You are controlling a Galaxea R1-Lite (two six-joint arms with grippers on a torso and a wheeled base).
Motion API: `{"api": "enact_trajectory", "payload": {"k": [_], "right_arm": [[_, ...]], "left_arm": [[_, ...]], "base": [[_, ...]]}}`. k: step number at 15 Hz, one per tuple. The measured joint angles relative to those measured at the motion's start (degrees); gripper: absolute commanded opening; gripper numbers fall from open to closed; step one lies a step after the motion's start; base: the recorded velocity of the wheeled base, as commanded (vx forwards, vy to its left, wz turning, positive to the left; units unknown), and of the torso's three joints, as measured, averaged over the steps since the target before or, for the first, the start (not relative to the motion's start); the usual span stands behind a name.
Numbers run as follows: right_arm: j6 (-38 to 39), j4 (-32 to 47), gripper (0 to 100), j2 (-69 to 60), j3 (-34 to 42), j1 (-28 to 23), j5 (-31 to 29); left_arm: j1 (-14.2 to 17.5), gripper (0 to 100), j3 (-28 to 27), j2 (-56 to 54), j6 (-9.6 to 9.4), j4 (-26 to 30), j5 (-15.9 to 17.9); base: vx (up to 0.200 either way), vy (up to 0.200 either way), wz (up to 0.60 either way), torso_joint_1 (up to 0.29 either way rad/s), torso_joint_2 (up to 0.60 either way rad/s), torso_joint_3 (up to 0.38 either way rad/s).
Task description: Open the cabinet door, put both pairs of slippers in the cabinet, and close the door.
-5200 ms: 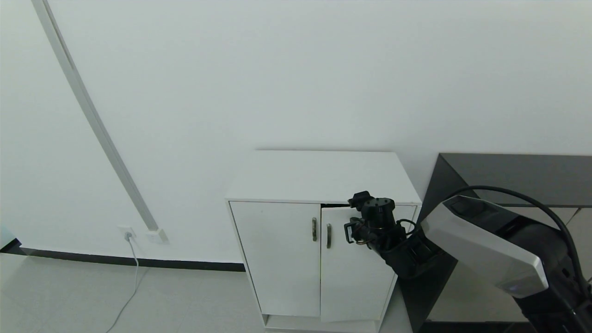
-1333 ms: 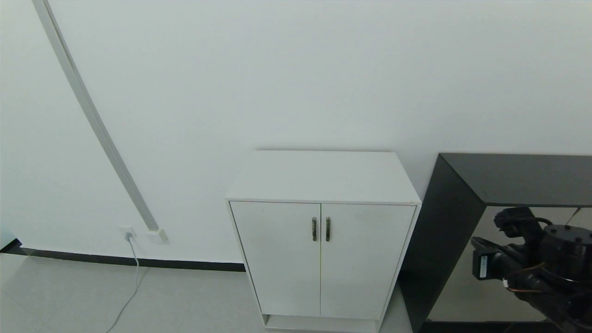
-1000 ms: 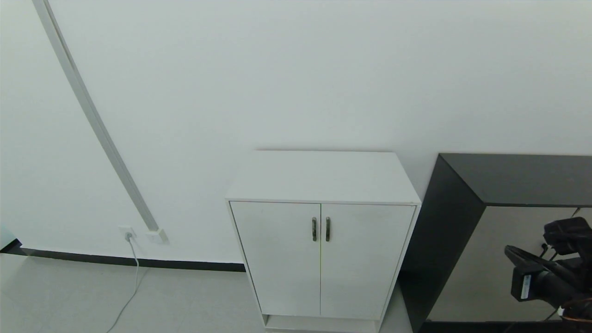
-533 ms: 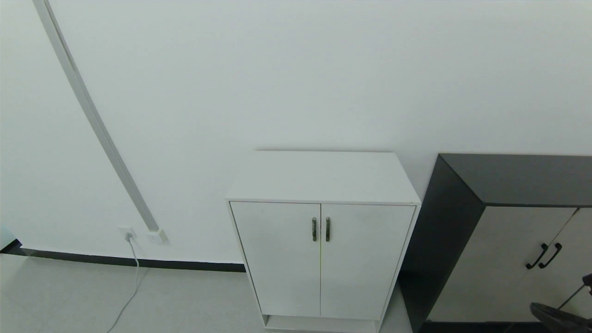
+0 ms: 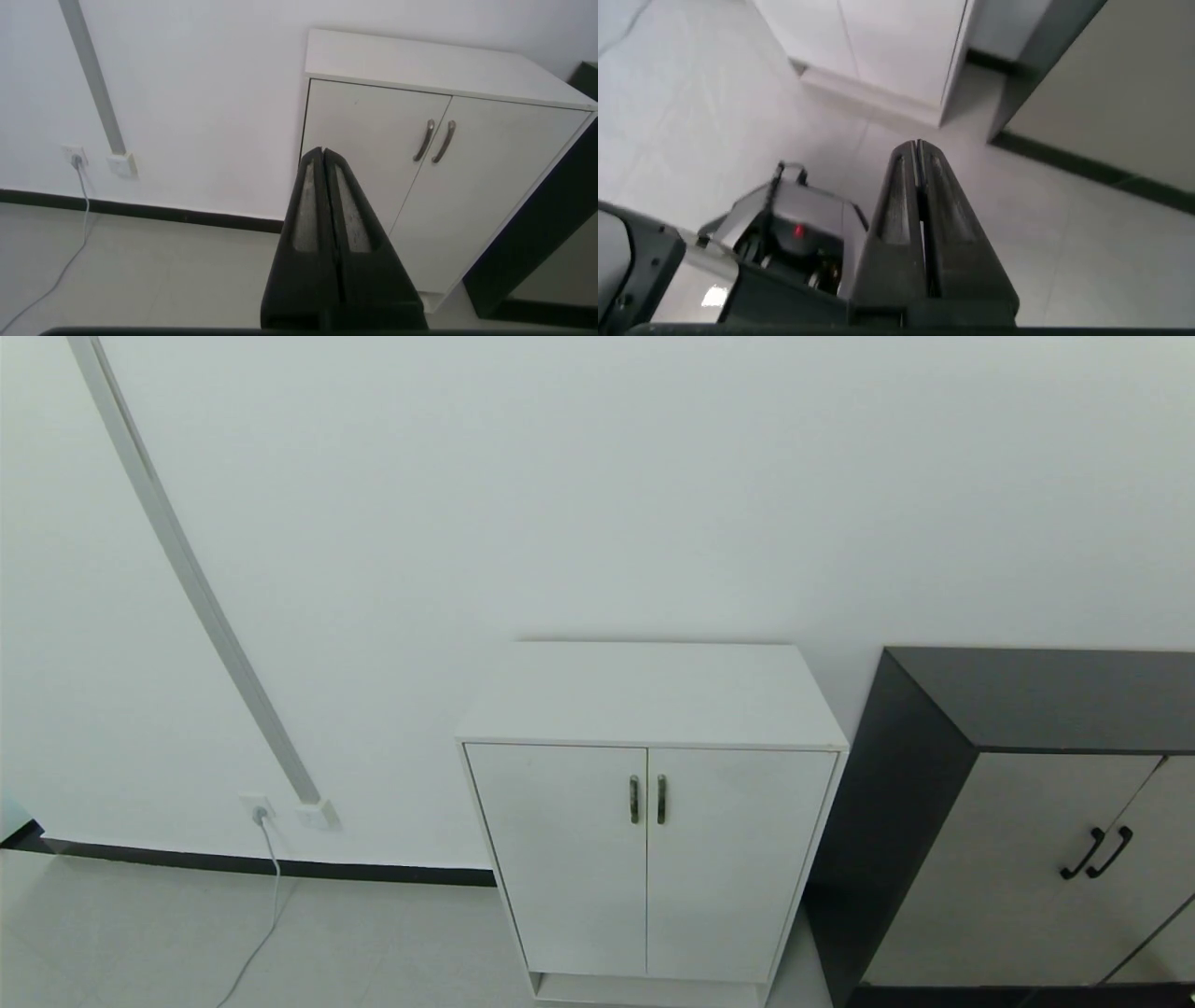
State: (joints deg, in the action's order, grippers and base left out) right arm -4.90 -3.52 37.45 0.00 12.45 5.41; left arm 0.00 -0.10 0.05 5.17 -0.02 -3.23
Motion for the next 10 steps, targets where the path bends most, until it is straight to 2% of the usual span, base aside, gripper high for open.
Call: {"api": "enact_trajectory", "payload": {"k": [5,10], "right_arm": [[-0.60,3.60,0,-7.47,0.00,0.04,-0.62],[-0.56,3.62,0,-16.51,0.00,-6.64,-0.63]], "left_arm": [[0.00,0,0.00,0.00,0.00,0.02,0.01],[0.00,0,0.00,0.00,0.00,0.02,0.00]], "base": [[0.000,0.000,0.00,0.000,0.00,0.000],[0.000,0.000,0.00,0.000,0.00,0.000]]}}
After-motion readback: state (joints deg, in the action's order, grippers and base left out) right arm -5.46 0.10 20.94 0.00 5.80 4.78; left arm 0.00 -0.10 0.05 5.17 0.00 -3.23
